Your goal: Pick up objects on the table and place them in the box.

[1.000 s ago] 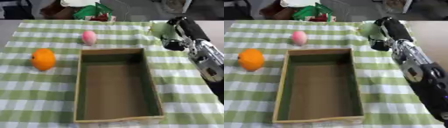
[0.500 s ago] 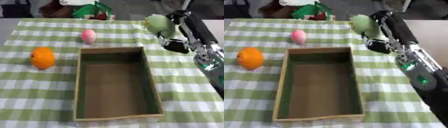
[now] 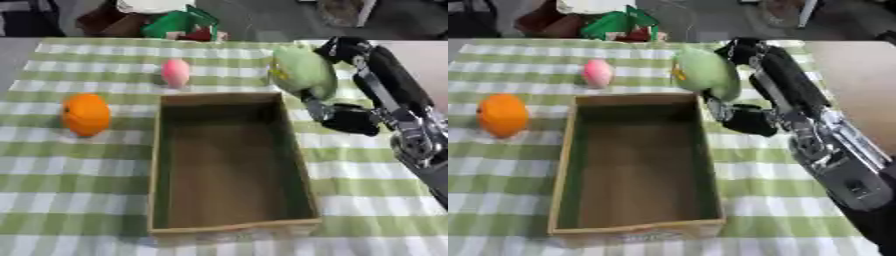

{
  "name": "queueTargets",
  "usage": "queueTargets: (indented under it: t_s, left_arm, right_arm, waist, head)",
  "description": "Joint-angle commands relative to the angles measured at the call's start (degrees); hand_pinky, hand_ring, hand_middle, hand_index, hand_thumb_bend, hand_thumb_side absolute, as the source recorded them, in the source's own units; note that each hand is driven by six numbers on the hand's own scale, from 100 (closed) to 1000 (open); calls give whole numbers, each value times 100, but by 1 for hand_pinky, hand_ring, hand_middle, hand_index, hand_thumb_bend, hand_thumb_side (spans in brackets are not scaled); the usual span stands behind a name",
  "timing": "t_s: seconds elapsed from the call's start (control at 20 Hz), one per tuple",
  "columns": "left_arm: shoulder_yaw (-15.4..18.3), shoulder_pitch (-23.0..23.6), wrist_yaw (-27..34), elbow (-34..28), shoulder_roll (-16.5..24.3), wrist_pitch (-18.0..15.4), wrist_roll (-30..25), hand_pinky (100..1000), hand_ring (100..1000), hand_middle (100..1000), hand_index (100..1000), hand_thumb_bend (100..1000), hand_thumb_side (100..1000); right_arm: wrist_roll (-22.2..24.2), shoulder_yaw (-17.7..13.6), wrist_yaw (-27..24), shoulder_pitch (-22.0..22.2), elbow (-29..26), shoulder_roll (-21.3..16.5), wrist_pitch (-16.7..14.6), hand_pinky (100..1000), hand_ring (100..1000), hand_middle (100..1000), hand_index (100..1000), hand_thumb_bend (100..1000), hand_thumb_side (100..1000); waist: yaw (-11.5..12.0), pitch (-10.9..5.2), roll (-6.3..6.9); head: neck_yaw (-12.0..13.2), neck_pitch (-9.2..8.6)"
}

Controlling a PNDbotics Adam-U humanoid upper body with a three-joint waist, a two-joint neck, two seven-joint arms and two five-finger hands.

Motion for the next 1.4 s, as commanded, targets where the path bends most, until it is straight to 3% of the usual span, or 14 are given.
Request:
queueTargets:
  t_s: [0.05, 0.2, 0.7, 1.05, 1.4]
  left_arm:
    - [-18, -83, 56, -99, 173, 13, 0, 415, 571, 526, 634, 100, 895]
    - [-45, -103, 79, -99, 174, 28, -25, 416, 571, 526, 634, 100, 896]
    - [-69, -123, 119, -99, 158, 56, -63, 417, 571, 527, 633, 100, 895]
    - [-75, -117, 132, -99, 164, 41, -71, 415, 572, 526, 632, 100, 895]
    - [-81, -115, 122, -99, 153, 46, -89, 414, 572, 526, 631, 100, 896]
  right_arm:
    - [225, 110, 44, -42, -125, 25, -245, 673, 595, 172, 253, 100, 215]
    - [416, 318, 272, -47, -125, 148, -380, 670, 595, 174, 257, 100, 217]
    - [887, 818, 1079, -400, -125, 576, -418, 662, 612, 205, 319, 100, 236]
    - [1466, 1115, 1554, -660, -125, 726, -514, 673, 693, 342, 528, 100, 221]
    - [2050, 1546, 1902, -873, -125, 740, -1026, 701, 770, 475, 672, 100, 205]
  waist:
    - [-13, -133, -9]
    - [-22, -152, -31]
    - [67, -190, -71]
    - [158, -179, -72]
    - [238, -145, -93]
  head:
    - [4, 46]
    - [-14, 41]
    - [-86, 33]
    - [-118, 44]
    - [-160, 46]
